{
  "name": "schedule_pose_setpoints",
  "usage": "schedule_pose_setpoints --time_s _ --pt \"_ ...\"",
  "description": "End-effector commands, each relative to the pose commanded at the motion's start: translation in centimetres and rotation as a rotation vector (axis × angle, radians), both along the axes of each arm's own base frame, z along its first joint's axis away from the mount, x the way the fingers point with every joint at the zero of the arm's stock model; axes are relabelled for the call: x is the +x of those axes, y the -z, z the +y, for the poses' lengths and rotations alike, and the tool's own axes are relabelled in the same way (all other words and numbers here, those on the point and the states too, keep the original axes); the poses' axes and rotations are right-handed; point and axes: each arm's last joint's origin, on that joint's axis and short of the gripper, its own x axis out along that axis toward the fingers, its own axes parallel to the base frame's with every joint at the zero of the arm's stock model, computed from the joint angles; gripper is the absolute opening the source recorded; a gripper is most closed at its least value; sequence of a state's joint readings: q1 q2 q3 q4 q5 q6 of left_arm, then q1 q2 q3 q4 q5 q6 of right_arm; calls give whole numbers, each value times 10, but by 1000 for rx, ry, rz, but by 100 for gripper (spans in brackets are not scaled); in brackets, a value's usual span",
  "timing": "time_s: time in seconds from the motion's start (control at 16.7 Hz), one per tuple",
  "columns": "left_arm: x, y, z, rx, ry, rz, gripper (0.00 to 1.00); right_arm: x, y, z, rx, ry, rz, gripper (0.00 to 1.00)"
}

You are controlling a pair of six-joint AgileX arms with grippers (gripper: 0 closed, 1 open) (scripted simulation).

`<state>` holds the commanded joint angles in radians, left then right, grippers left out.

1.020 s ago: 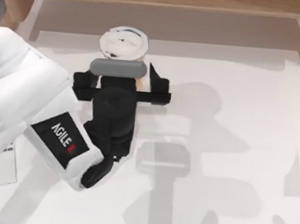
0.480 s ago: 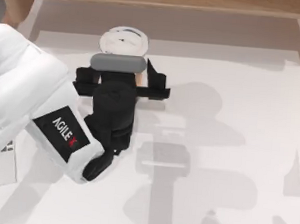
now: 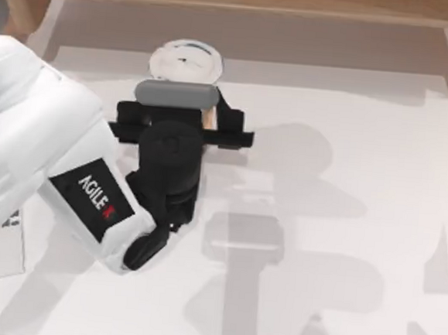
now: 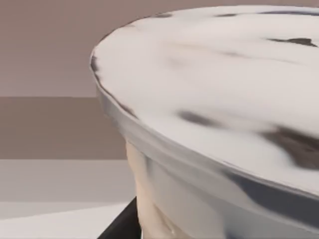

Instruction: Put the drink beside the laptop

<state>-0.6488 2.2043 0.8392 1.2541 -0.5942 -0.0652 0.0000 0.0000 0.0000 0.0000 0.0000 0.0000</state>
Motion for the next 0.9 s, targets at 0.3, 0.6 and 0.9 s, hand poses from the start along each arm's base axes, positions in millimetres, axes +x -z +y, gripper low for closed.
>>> schedule_pose_setpoints --time_s 0.3,0.6,0.9 --pt "0 0 0 0 0 0 0 0 0 0 0 0 0 100" --pt "0 0 0 0 0 0 0 0 0 0 0 0 0 100" --pt "-1 -9 -1 0 3 -1 0 0 0 0 0 0 0 100"
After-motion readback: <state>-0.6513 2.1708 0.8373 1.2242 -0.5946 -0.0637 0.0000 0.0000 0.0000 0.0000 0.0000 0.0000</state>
